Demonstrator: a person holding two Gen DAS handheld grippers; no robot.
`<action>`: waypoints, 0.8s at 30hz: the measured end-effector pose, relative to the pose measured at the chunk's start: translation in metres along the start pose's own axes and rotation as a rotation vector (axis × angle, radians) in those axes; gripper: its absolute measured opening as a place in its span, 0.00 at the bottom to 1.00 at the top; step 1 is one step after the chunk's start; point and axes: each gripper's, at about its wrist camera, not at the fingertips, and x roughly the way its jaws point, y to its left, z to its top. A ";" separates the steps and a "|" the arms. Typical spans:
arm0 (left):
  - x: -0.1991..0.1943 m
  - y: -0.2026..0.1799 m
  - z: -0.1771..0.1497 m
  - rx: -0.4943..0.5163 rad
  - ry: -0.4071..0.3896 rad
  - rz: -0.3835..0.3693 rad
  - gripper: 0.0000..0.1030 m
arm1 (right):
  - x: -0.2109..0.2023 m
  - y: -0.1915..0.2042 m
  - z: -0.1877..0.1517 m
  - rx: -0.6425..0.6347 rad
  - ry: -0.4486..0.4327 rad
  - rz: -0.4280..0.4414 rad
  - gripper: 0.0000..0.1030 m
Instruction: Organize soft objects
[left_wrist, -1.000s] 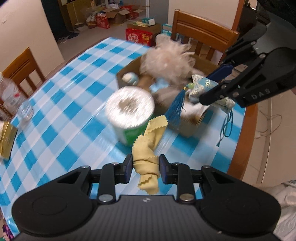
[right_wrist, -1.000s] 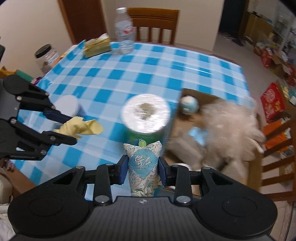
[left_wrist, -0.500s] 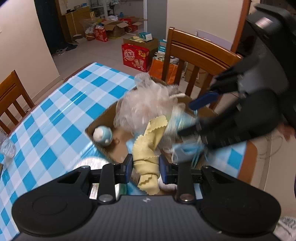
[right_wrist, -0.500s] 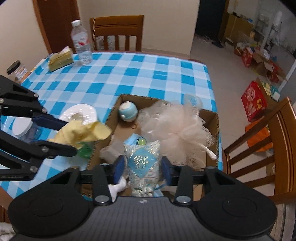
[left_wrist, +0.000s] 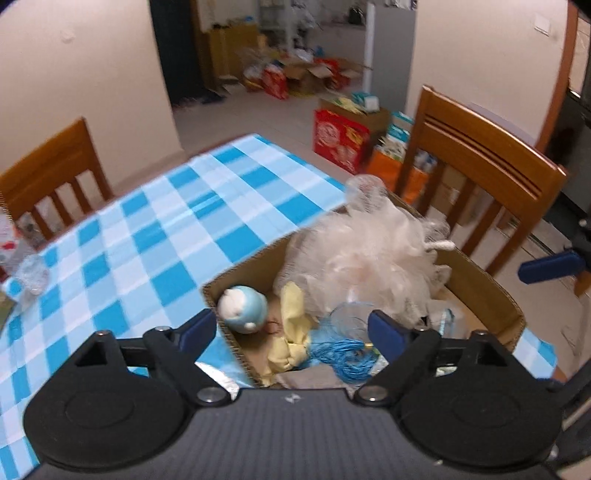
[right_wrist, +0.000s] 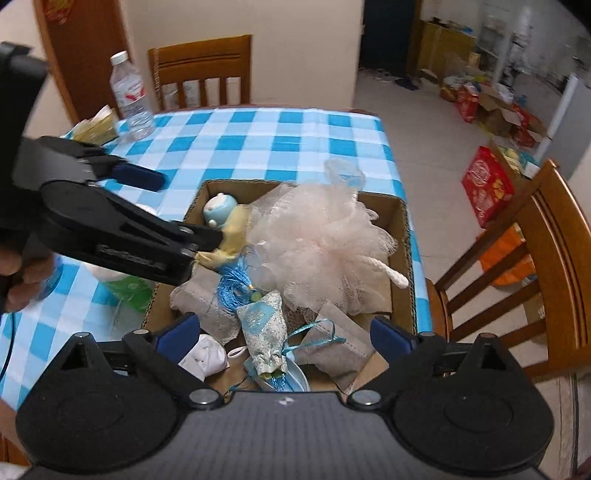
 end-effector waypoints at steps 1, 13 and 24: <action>-0.008 0.000 -0.004 -0.004 -0.019 0.015 0.93 | 0.000 0.001 -0.002 0.015 -0.010 -0.021 0.98; -0.082 0.010 -0.059 -0.096 0.046 0.032 0.96 | -0.015 0.040 -0.040 0.264 0.010 -0.245 0.99; -0.117 0.014 -0.085 -0.078 0.061 -0.001 0.96 | -0.061 0.086 -0.062 0.337 -0.023 -0.330 1.00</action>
